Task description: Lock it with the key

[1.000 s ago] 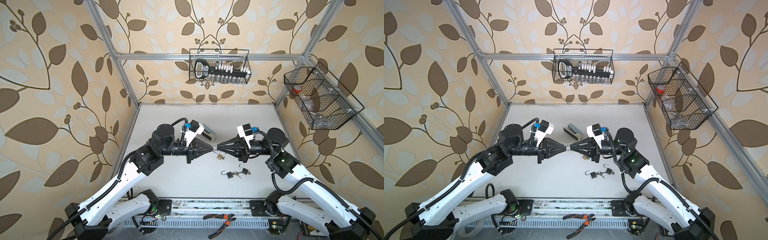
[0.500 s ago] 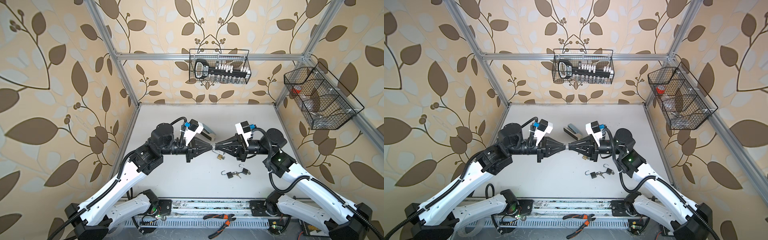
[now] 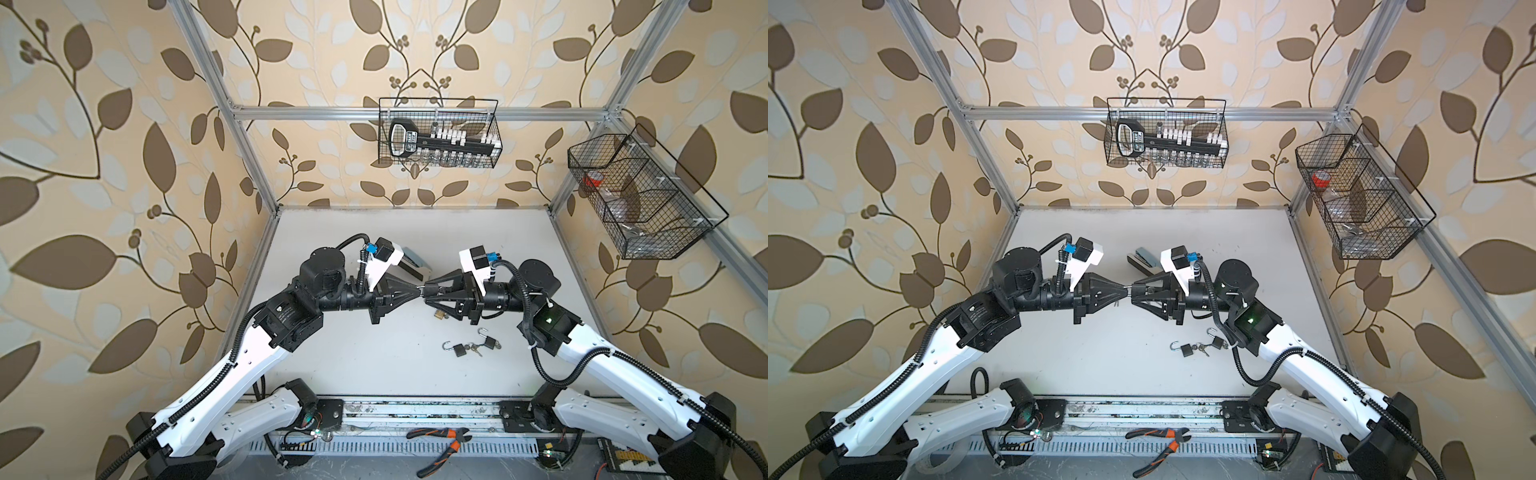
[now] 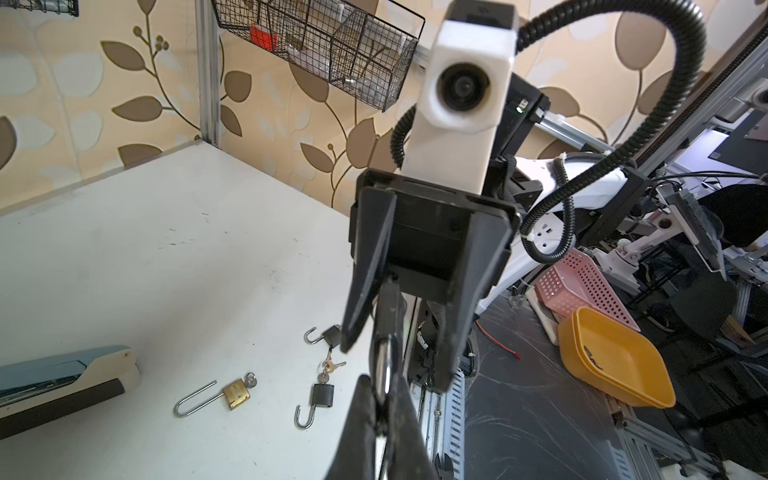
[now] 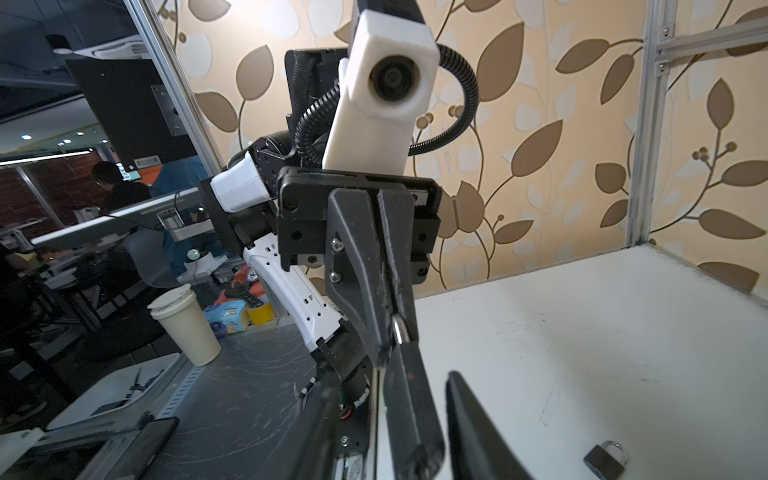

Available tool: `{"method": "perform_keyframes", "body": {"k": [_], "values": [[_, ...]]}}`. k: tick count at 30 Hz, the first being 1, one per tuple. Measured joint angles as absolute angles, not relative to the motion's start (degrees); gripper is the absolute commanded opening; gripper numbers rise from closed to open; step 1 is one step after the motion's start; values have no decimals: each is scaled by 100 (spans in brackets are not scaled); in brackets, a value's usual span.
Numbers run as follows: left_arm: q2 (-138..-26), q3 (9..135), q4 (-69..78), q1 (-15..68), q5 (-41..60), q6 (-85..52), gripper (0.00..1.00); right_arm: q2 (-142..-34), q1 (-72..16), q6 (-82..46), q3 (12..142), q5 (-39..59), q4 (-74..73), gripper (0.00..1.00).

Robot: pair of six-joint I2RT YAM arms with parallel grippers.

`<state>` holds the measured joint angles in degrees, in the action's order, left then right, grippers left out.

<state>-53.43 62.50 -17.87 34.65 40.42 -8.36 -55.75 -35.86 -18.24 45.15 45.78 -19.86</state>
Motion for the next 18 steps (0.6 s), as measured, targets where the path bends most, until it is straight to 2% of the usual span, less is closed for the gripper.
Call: {"method": "perform_keyframes", "body": {"k": [4, 18], "values": [[-5325, 6257, -1811, 2578, 4270, -937, 0, -5275, -2720, -2215, 4237, 4825, -2147, 63], [-5590, 6589, -2158, 2515, 5817, -539, 0, -5481, -2639, -2648, 4731, 5498, -1855, 55]]}}
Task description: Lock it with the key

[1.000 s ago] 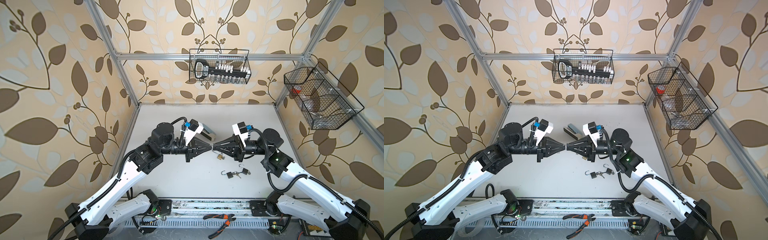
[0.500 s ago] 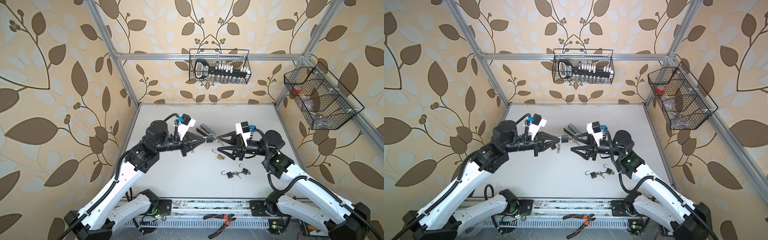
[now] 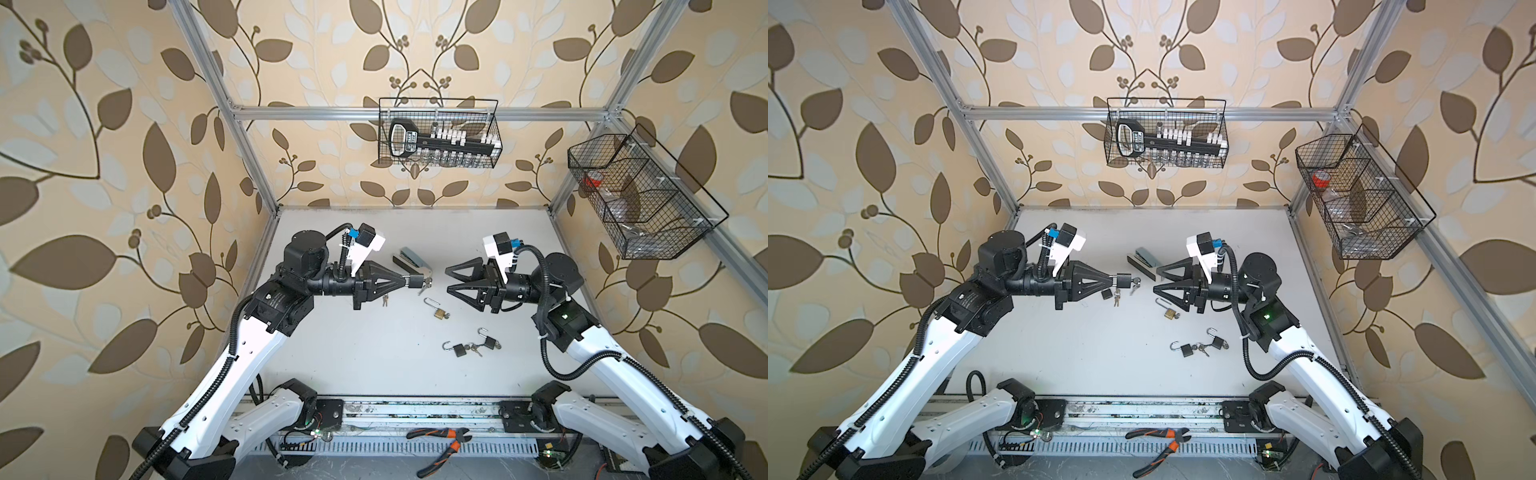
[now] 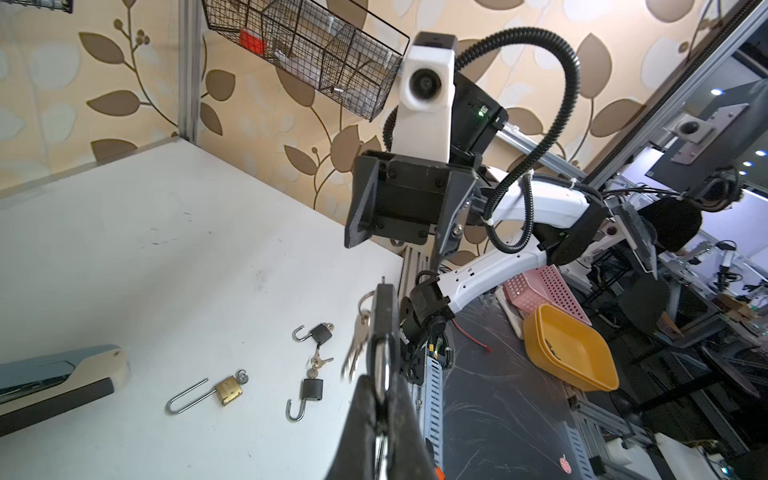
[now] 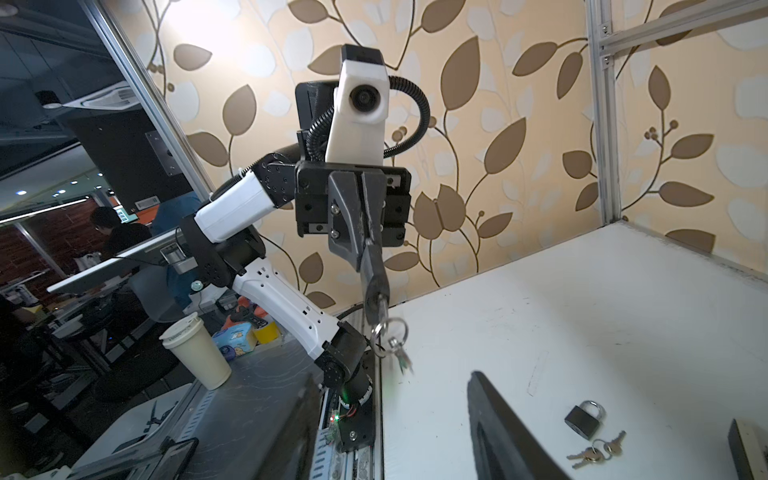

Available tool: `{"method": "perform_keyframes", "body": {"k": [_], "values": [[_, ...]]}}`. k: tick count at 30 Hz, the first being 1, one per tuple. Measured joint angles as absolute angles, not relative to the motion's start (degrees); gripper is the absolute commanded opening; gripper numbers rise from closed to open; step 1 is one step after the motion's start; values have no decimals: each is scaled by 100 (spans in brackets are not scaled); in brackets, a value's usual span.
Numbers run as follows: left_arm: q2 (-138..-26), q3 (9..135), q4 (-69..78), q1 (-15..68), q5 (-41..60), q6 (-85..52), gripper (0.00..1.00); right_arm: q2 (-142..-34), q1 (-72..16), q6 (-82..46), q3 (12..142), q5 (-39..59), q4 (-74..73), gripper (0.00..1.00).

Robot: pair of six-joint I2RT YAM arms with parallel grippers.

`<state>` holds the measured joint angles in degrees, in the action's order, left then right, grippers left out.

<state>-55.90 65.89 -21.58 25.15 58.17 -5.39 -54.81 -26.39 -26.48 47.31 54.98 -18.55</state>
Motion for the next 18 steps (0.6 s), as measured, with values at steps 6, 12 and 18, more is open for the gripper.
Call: {"method": "perform_keyframes", "body": {"k": [6, 12, 18], "values": [[-5603, 6591, -2250, 2515, 5968, -443, 0, -5612, -2834, -2908, 4849, 5640, -1935, 49], [-5603, 6591, -2276, 2515, 6005, -395, 0, -5902, -3079, -3041, 5015, 5728, -1951, 41], [-5603, 6591, -2279, 2515, 6010, -344, 0, -5968, -3179, -3131, 5039, 5725, -1953, 31]]}}
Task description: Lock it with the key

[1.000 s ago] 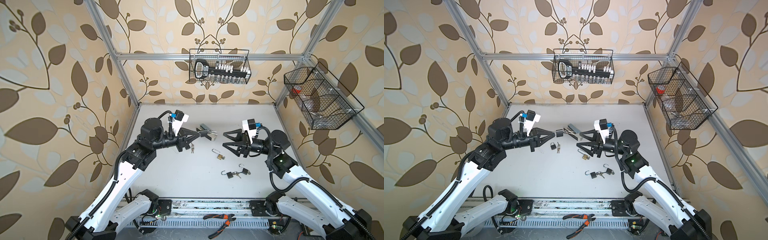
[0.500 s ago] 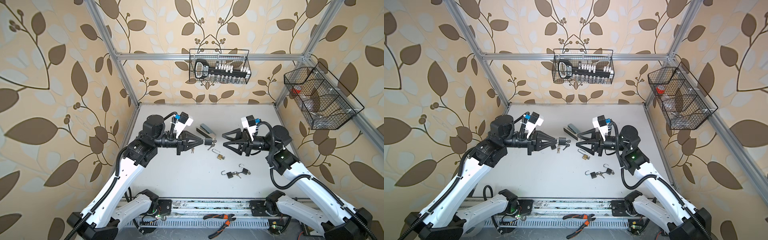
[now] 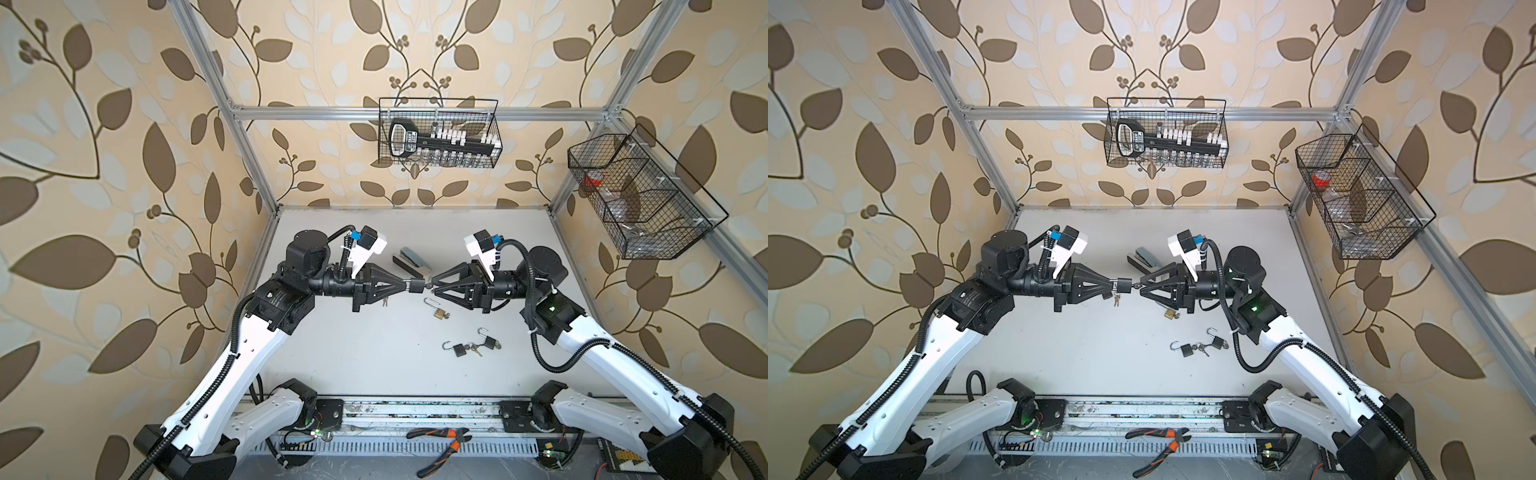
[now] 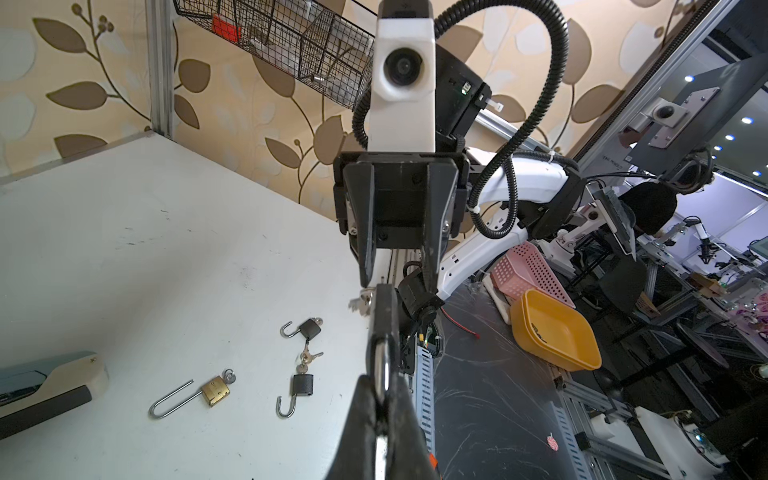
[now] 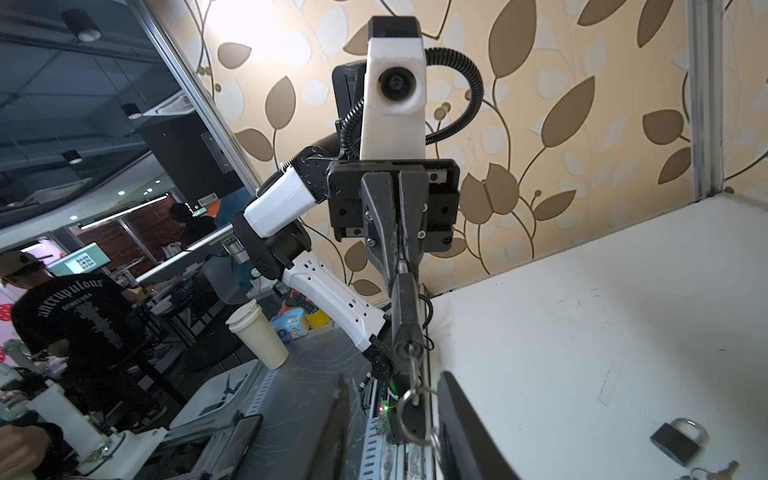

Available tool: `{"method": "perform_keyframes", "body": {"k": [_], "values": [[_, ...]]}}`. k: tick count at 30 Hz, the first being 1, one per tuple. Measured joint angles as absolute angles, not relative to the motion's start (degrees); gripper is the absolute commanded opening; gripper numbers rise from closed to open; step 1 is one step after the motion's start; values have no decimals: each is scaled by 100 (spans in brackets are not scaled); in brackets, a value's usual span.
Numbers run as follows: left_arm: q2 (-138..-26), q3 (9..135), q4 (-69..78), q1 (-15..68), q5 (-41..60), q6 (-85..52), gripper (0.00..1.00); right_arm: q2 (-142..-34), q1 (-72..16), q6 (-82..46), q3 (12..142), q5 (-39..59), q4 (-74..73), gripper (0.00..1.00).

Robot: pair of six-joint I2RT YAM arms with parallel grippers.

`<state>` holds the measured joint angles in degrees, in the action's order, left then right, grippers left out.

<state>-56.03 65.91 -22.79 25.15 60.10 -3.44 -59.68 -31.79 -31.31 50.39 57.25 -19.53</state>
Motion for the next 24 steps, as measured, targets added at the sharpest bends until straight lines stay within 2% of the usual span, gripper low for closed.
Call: {"method": "perform_keyframes", "body": {"k": [14, 24], "values": [[-5599, 6591, -2283, 2515, 6012, -316, 0, -6095, -3284, -3260, 5081, 5721, -2080, 20], [-5599, 6591, -2300, 2515, 6101, -285, 0, -6128, -3332, -3341, 5081, 5675, -2121, 3]]}}
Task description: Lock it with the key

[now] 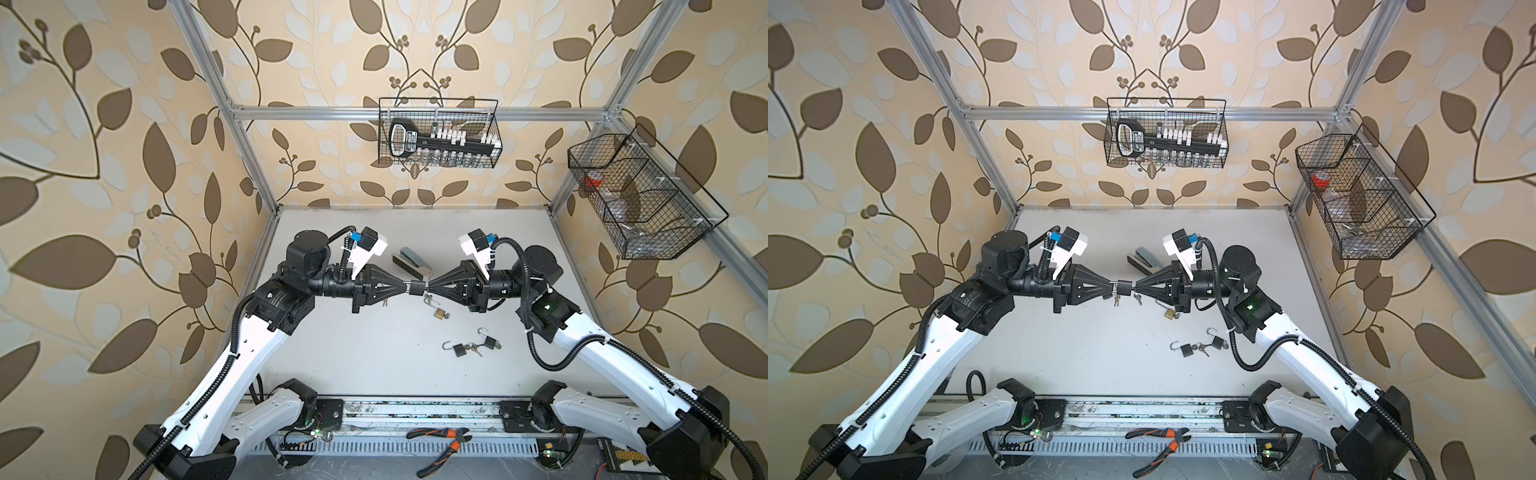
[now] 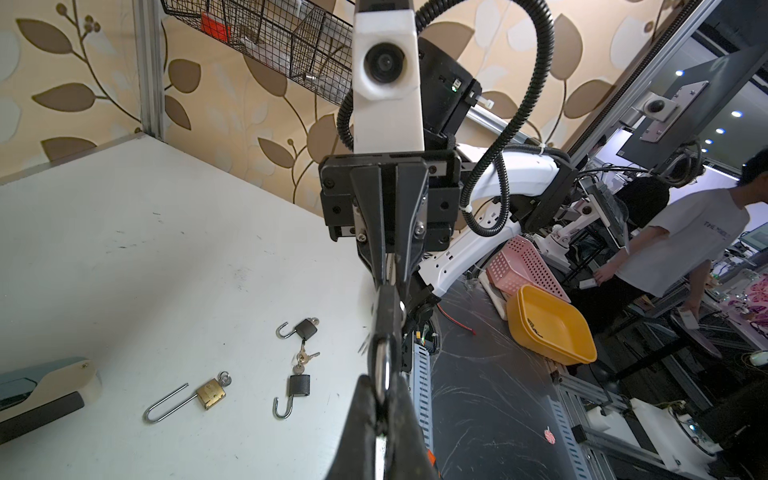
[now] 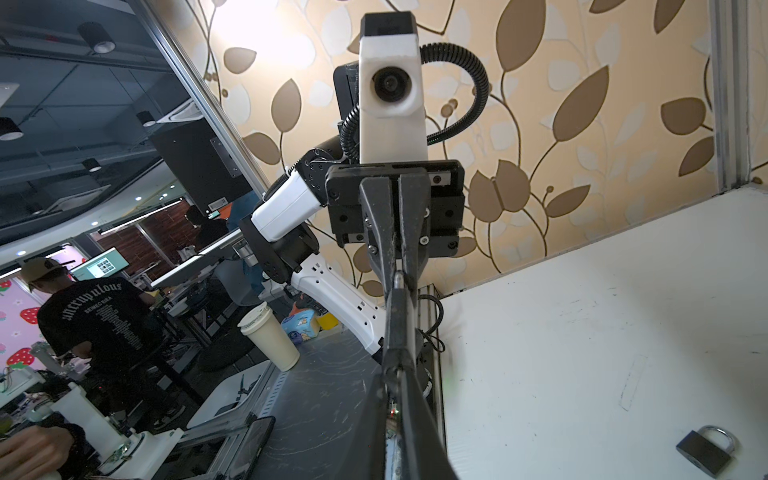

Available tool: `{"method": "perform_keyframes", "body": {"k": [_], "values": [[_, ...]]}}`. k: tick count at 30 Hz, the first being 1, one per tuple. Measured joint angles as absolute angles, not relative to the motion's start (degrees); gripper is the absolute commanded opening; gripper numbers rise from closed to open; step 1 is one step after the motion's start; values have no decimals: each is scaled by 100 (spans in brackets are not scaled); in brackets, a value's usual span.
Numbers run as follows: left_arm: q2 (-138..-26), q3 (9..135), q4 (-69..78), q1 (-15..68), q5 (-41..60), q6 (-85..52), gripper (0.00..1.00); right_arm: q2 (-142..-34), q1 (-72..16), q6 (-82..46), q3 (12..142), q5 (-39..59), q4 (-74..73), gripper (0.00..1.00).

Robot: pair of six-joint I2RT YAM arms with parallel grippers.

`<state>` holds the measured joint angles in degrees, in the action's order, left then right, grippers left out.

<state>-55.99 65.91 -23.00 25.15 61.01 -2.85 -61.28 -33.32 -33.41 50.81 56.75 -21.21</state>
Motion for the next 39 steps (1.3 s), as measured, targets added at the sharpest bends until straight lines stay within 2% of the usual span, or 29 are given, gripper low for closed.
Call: {"method": "perform_keyframes", "body": {"k": [2, 11, 17, 21, 27, 33, 39], "values": [[-5599, 6602, -2331, 2515, 6104, -281, 0, -6128, -3332, -3350, 5081, 5658, -2130, 0], [-5599, 6875, -2731, 2543, 5889, -130, 0, -5911, -3317, -3334, 4919, 5454, -2252, 0], [-5522, 7306, -3492, 2545, 5277, 250, 0, -5181, -2453, -3323, 4397, 5463, -2296, 0], [-5465, 7487, -4200, 2545, 4458, 434, 0, -4950, -2174, -2932, 4296, 5221, -1909, 0], [-5706, 7605, -5240, 2545, 2746, 255, 0, -4971, -2276, -2226, 4272, 4224, -961, 0], [-6147, 7889, -6034, 2543, 1302, -204, 0, -5253, -3131, -2043, 4034, 2700, -821, 0], [-6552, 8416, -6744, 2545, 626, -342, 0, -6001, -3618, -1946, 3903, 2239, -882, 0]]}}
